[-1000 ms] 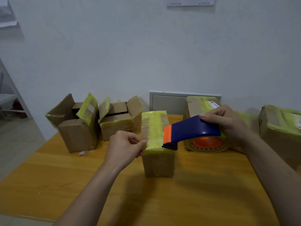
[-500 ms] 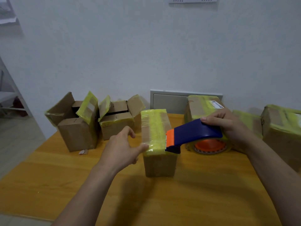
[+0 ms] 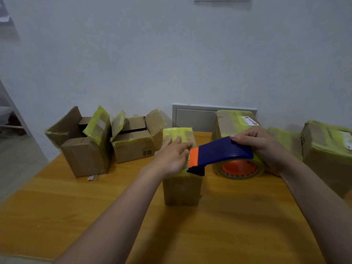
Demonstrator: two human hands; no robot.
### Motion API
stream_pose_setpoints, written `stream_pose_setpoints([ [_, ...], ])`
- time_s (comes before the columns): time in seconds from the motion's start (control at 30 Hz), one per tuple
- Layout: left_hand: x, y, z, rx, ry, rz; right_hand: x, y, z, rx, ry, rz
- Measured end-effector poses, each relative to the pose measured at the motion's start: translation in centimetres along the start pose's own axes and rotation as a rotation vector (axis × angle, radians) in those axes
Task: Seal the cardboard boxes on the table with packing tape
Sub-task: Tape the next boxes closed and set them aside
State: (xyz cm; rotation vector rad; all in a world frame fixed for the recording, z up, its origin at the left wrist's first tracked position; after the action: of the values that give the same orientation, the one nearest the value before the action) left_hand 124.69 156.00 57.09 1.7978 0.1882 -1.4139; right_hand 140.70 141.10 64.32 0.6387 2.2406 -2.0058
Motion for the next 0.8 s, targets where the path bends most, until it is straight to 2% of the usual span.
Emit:
stream_pose_setpoints([
  [0.13, 0.6, 0.2, -0.2, 0.031, -0.05, -0.117, -0.8, 1.3, 0.2, 0.057, 0.001, 0.004],
  [0.37, 0.4, -0.9, 0.0, 0.035, -0.024, -0.125, -4.5, 1.8, 1.5, 0.067, 0.059, -0.014],
  [0.57, 0.5, -0.3, 0.0, 0.028, -0.026, -0.138, -3.9, 1.7, 1.7, 0.081, 0.009, 0.109],
  [0.8, 0.6, -0.6, -0.3, 0.029, -0.021, -0.16, -2.2, 0.0, -0.8, 0.089, 0.042, 0.449],
])
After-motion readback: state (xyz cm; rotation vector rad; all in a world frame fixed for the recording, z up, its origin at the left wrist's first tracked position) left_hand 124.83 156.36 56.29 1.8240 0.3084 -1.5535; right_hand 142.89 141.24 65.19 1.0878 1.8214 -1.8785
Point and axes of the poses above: each hand's wrist, its own z-axis away from the middle knuckle, its own x-axis out of the palm, y = z × x, the point moved 6 cm from there along -z, towards the middle knuckle, and after that the axes turned 1 degree about x, right-handed, at the moved point
